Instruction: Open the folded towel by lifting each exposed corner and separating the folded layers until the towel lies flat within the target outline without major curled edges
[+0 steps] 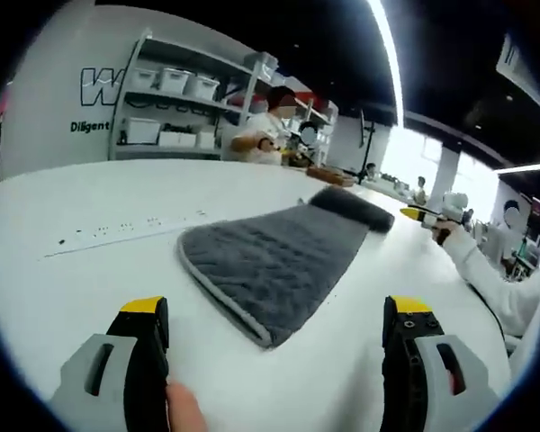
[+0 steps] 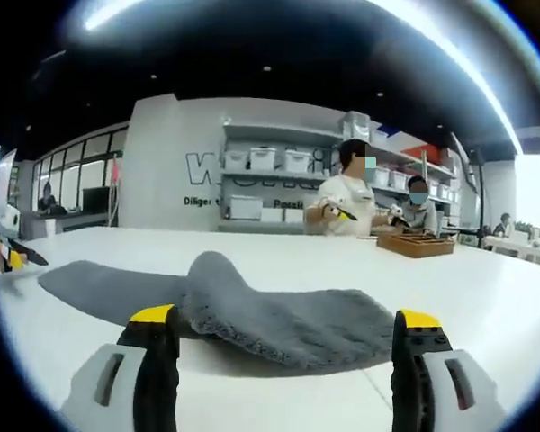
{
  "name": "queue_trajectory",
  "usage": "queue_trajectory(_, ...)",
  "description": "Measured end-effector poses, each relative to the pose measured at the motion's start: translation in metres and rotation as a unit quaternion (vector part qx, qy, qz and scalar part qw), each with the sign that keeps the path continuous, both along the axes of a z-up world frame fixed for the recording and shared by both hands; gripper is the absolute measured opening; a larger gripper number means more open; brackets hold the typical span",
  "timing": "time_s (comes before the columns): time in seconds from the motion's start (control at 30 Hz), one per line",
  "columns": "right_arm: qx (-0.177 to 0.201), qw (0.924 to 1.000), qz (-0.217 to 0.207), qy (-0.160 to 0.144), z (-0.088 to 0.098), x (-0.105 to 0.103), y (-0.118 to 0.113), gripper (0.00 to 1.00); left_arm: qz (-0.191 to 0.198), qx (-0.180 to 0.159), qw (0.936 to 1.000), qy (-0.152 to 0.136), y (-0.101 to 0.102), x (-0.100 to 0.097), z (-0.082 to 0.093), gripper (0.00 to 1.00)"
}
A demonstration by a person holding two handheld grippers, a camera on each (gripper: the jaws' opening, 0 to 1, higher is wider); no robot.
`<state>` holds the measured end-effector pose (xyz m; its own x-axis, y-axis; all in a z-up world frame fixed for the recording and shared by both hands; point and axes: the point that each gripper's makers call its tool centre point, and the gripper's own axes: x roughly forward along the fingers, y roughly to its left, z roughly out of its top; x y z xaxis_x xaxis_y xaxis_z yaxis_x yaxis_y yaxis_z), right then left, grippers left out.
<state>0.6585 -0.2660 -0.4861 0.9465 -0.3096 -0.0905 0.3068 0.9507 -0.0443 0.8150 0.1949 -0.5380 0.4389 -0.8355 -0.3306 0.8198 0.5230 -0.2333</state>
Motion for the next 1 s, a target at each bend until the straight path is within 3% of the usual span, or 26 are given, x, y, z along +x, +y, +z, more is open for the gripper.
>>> queue_trajectory(0.13, 0.001, 1.0, 0.003, -0.002, 0.002, 0.0, 0.002, 0.99, 0.007, -0.003, 1.0, -0.005, -0.009, 0.009, -0.004, 0.77)
queue_trajectory(0.3, -0.001, 1.0, 0.005, -0.002, 0.003, 0.001, 0.004, 0.99, 0.006, 0.043, 0.999, -0.014, -0.013, 0.015, -0.018, 0.62)
queue_trajectory(0.43, -0.002, 1.0, 0.006, 0.0, 0.002, 0.001, 0.004, 0.99, 0.022, 0.054, 0.9982, -0.016, -0.008, 0.023, -0.019, 0.49)
queue_trajectory(0.5, -0.002, 1.0, 0.006, 0.0, 0.003, 0.001, 0.004, 0.99, 0.016, 0.074, 0.9966, -0.03, -0.003, 0.027, -0.019, 0.36)
queue_trajectory(0.57, -0.003, 1.0, 0.006, 0.001, 0.002, 0.001, 0.004, 0.99, -0.017, 0.082, 0.9952, -0.052, -0.005, 0.022, -0.016, 0.21)
queue_trajectory(0.67, -0.002, 1.0, 0.007, 0.003, 0.001, 0.002, 0.004, 0.99, -0.035, 0.077, 0.9956, -0.039, -0.006, 0.017, -0.016, 0.05)
queue_trajectory(0.8, -0.003, 1.0, 0.007, 0.003, 0.001, 0.002, 0.004, 0.99, -0.035, 0.072, 0.9964, -0.029, 0.0, 0.018, -0.015, 0.03)
queue_trajectory(1.0, -0.002, 1.0, 0.006, 0.004, 0.0, 0.002, 0.003, 0.99, -0.004, 0.08, 0.9965, -0.024, 0.04, 0.023, -0.01, 0.03)
